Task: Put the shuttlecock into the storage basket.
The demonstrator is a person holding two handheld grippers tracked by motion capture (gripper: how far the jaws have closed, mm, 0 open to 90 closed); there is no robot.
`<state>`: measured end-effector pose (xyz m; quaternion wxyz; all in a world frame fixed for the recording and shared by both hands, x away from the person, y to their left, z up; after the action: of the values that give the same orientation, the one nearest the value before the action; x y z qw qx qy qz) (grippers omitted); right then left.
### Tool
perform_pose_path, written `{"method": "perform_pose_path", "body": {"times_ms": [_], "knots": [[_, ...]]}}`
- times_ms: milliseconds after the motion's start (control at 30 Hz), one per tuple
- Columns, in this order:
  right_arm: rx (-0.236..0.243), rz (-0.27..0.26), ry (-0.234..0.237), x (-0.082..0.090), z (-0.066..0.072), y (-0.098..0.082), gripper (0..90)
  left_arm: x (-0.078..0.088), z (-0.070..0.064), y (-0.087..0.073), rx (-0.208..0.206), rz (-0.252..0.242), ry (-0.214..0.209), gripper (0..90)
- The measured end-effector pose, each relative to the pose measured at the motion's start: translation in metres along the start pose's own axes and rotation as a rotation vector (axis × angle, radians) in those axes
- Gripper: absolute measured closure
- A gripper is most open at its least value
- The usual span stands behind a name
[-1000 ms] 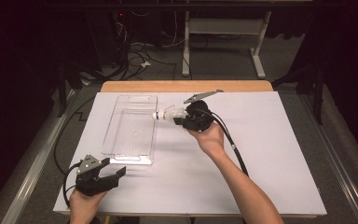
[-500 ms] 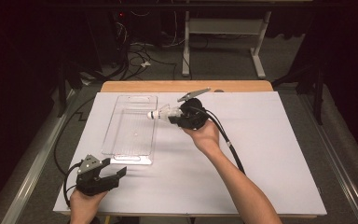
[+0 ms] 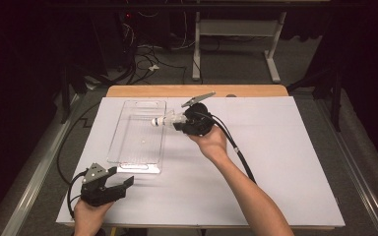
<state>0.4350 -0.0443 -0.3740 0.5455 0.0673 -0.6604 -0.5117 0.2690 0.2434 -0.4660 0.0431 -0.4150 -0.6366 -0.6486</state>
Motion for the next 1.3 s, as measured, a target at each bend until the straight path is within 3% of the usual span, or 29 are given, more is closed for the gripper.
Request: {"method": "perform_pose_path", "body": {"times_ms": [1300], "knots": [[0.038, 0.046, 0.041, -0.037, 0.021, 0.019, 88.4, 0.000, 0.000, 0.000, -0.005, 0.004, -0.006, 26.7]]}}
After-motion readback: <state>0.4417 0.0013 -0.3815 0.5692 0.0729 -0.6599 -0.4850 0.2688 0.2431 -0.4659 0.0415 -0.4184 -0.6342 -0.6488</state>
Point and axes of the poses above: each handheld gripper's, and its own axes: x roughly backward along the jaws, y roughly out of its top, z roughly to its left, the point moved 1 cm from there along -x, roughly forward along the jaws, and after that the axes turned 1 degree about x, right-handed, at the moved point
